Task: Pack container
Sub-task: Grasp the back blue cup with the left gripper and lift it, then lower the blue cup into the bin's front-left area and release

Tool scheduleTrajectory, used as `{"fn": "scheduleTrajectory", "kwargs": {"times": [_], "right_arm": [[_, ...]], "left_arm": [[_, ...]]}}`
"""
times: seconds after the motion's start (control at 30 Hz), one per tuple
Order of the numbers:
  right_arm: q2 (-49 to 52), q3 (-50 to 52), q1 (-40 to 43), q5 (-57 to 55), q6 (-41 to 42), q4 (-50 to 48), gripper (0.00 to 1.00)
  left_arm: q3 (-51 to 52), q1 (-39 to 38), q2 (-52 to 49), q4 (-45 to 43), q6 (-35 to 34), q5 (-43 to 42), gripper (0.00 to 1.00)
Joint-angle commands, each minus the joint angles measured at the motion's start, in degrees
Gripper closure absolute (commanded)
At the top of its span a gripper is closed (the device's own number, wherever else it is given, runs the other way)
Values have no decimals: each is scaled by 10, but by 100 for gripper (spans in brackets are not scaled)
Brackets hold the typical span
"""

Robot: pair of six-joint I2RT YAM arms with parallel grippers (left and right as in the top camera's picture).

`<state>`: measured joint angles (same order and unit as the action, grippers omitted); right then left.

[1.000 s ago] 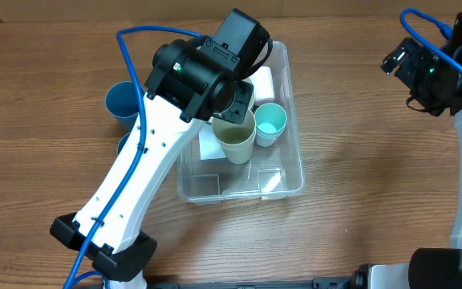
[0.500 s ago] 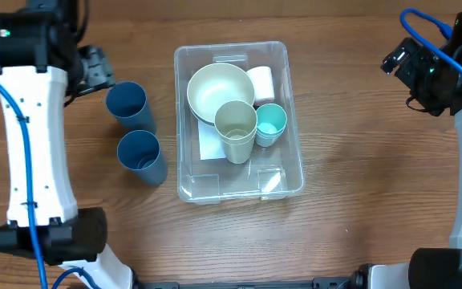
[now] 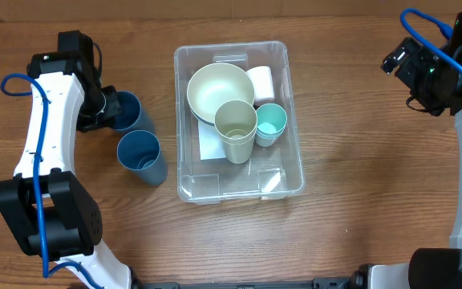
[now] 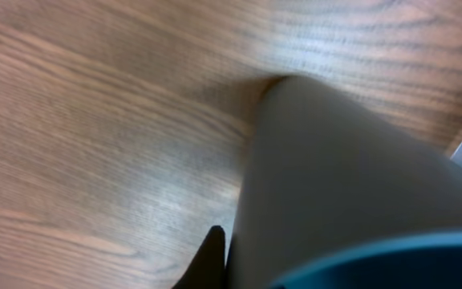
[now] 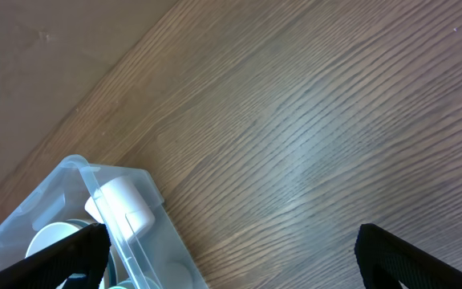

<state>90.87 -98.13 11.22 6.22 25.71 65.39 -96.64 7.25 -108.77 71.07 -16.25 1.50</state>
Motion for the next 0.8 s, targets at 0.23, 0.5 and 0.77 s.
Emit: {"fn": "scheduleTrajectory", "kwargs": {"times": [0.23, 0.5, 0.77], "right_arm": [[-3, -5, 0, 3, 3, -3, 0], [-3, -5, 0, 3, 3, -3, 0], [-3, -5, 0, 3, 3, -3, 0]], "left_arm": [[-396, -2, 10, 256, 11, 13, 96], [-476, -240, 99, 257, 15, 7, 96], [-383, -287, 99, 257, -64, 66, 96]]}}
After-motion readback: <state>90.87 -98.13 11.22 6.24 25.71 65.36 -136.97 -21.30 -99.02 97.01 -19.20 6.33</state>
